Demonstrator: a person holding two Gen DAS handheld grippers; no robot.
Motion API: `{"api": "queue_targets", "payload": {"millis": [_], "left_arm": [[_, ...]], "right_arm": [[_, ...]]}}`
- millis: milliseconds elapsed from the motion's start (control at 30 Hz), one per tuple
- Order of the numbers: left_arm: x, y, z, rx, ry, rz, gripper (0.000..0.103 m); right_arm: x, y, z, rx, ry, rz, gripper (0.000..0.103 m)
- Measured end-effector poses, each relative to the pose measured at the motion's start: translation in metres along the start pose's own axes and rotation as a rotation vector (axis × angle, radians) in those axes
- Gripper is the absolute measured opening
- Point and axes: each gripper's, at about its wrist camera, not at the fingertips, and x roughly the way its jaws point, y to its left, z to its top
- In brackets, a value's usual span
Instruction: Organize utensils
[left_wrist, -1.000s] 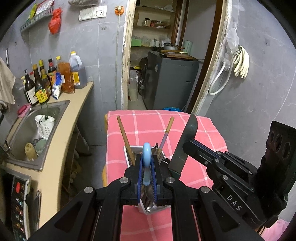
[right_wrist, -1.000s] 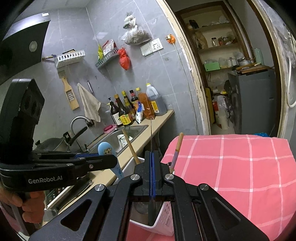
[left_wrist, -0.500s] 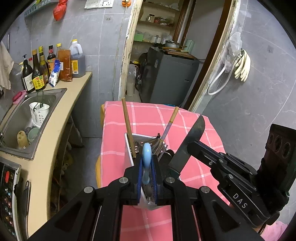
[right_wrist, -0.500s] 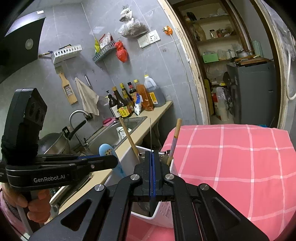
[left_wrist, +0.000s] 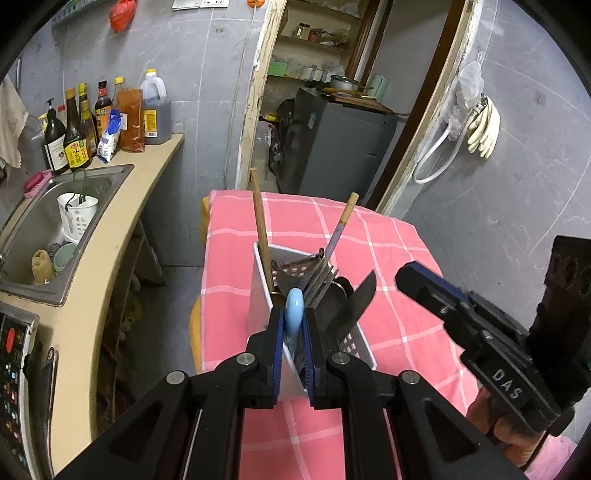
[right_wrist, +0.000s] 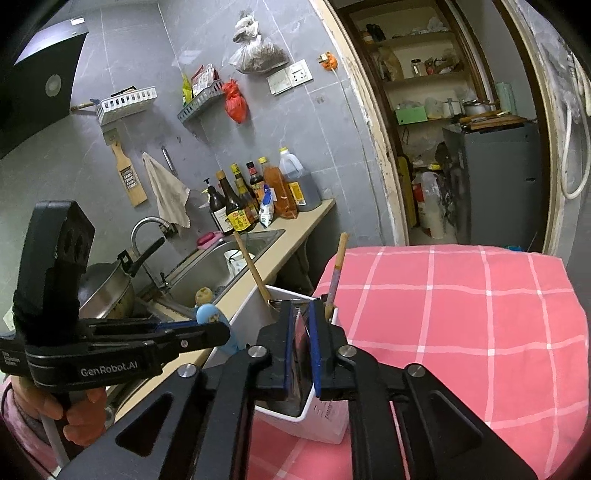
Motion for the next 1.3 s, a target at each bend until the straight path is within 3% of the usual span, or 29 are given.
{"api": "queue_targets", "payload": {"millis": [167,300,400,467,600,867,1033,1300], "left_arm": [[-0.001,-0.002,-0.004,0.006,0.001,-0.003,0.010],[-0.003,-0.003,-0.006,0.009,-0.008,-0.012,0.013],[-0.006,-0.003,-0.007,0.012,-0.026,-0.010,0.028],[-0.010,-0.005,-0.008,0.017,-0.049,-0.010,0.044],[-0.018,-0.011,-0.012,0.020,-0.097,-0.007,0.052],[-0.040,-0.021,-0.029,-0.024,-0.237,0.017,0.082],[-0.055,-0.032,-0.046,-0.033,-0.312,0.043,0.095],[-0.073,-0.056,-0.078,-0.016,-0.372,0.075,0.097]], "right_arm": [[-0.013,0.002,0.001,0.007,-0.030,-0.029,0.028],[-0.022,0.001,0.002,0.012,-0.048,-0.058,0.031],[-0.030,-0.002,0.001,0.026,-0.062,-0.078,0.036],[-0.036,-0.004,0.001,0.031,-0.070,-0.090,0.037],[-0.049,-0.009,0.001,0.037,-0.092,-0.115,0.043],[-0.084,-0.021,-0.002,0.037,-0.136,-0.196,0.065],[-0.109,-0.026,-0.008,0.018,-0.147,-0.251,0.081],[-0.155,-0.025,-0.021,-0.029,-0.178,-0.316,0.096]]}}
